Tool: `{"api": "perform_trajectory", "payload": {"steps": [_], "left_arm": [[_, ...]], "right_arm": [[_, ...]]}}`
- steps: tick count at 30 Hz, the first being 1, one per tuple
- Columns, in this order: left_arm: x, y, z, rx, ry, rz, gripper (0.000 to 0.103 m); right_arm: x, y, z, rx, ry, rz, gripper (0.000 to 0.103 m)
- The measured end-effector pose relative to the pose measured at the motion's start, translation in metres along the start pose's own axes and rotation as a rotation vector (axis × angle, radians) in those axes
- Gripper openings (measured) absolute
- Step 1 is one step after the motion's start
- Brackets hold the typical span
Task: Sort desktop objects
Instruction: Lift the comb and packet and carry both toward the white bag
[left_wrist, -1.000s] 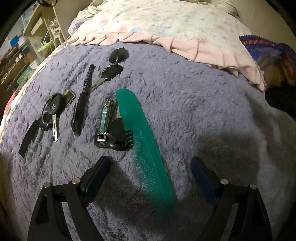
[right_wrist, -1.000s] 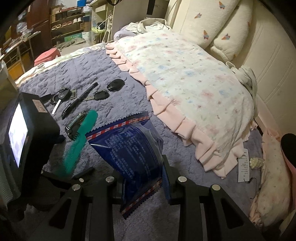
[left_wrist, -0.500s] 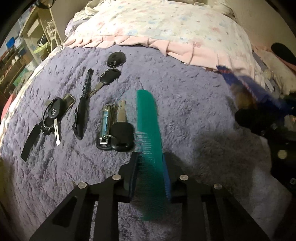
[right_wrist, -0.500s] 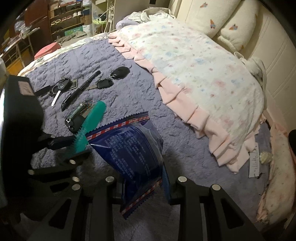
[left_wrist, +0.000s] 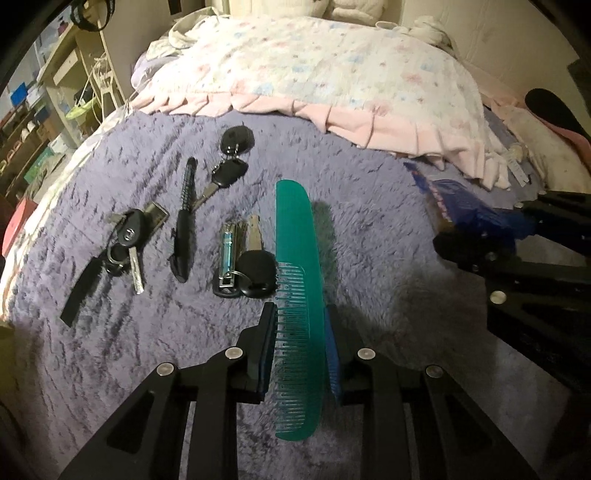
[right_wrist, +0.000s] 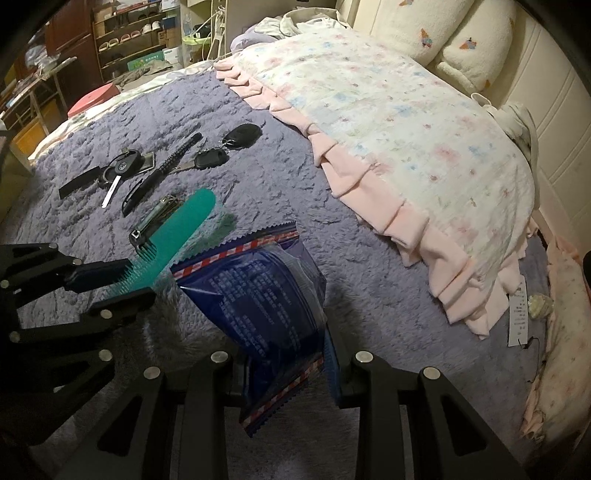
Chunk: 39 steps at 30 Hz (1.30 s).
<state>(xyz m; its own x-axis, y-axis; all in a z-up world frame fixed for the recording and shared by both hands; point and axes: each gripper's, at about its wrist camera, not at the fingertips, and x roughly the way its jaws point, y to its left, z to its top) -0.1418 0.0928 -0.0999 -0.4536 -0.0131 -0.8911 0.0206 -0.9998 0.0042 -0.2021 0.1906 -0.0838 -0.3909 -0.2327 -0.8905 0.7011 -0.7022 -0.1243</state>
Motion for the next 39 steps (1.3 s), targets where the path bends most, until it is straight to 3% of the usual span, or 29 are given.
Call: {"api": "perform_trajectory", "payload": {"steps": [11, 20, 26, 39], "left_arm": [[-0.055, 0.029, 0.001, 0.010, -0.054, 0.038, 0.025], [-0.137, 0.093, -0.021, -0.020, -0.088, 0.117, 0.025], [-0.193, 0.149, -0.053, -0.073, -0.099, 0.179, 0.025], [-0.289, 0.275, -0.127, -0.212, -0.120, 0.299, 0.025]], "right_arm": [[-0.020, 0.021, 0.010, -0.004, -0.001, 0.003, 0.027], [-0.073, 0.088, 0.038, -0.104, -0.057, 0.018, 0.027], [-0.107, 0.147, 0.060, -0.164, -0.087, 0.078, 0.027], [-0.155, 0.327, 0.111, -0.370, -0.158, 0.246, 0.027]]}}
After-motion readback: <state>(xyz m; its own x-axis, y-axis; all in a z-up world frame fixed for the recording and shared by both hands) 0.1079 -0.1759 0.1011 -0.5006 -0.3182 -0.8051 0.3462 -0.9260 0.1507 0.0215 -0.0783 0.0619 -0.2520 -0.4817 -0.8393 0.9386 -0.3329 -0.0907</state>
